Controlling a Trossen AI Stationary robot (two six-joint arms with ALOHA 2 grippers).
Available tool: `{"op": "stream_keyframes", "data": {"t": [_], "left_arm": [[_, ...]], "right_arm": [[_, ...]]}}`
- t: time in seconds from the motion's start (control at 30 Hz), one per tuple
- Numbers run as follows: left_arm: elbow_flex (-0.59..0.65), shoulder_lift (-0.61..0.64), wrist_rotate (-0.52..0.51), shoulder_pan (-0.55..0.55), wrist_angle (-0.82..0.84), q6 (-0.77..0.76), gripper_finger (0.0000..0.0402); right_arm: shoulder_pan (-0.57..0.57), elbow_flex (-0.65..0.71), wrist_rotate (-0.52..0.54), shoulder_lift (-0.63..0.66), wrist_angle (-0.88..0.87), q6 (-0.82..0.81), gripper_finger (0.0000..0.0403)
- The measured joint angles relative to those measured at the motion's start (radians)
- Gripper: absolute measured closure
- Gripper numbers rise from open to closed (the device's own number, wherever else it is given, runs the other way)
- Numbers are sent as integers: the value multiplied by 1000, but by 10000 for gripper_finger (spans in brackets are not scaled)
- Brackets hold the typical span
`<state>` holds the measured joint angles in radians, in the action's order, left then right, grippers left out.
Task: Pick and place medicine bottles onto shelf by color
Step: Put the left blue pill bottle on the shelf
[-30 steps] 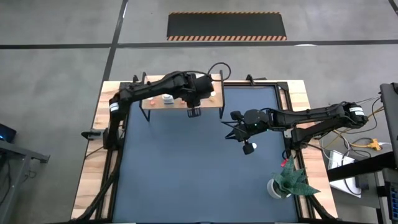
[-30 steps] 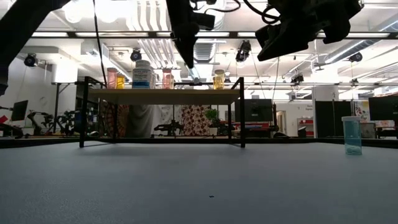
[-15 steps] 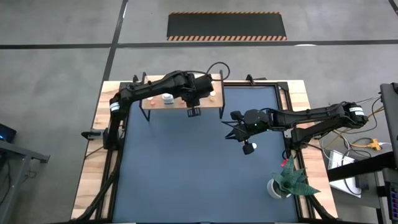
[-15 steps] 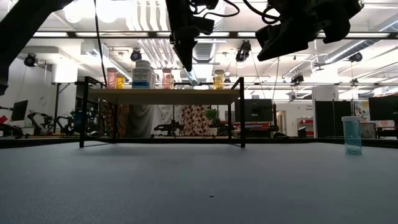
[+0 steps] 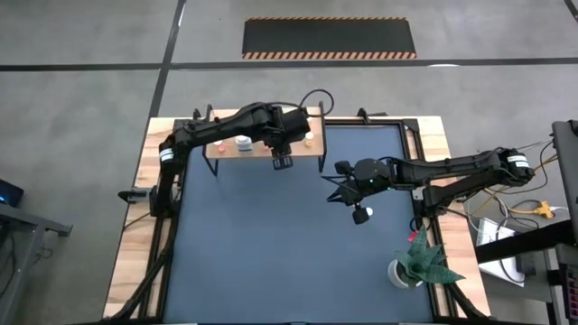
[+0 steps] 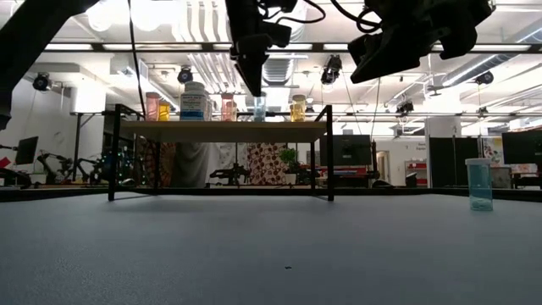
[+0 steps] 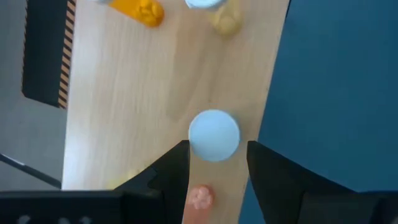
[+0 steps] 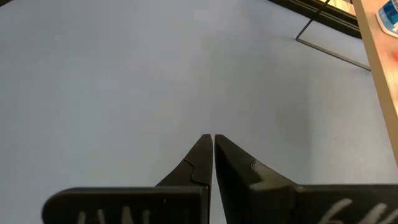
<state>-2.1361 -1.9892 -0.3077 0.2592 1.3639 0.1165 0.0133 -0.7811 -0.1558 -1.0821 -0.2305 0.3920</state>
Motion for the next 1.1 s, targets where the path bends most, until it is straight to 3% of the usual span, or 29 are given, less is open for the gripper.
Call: {"op": "stream_keyframes", "data": {"t": [0.57,0.77,1.1], "left_arm": [[-5,43,-15,-4,-10,27,258],[7,107,1,-60,-15,26,260],[191,117,6,-140,-165,82,349]], "right_arm": [[0,0,0,0,-2,-8,394],[0,0,0,0,-2,-8,394],[0,0,0,0,-2,-1,394]]}}
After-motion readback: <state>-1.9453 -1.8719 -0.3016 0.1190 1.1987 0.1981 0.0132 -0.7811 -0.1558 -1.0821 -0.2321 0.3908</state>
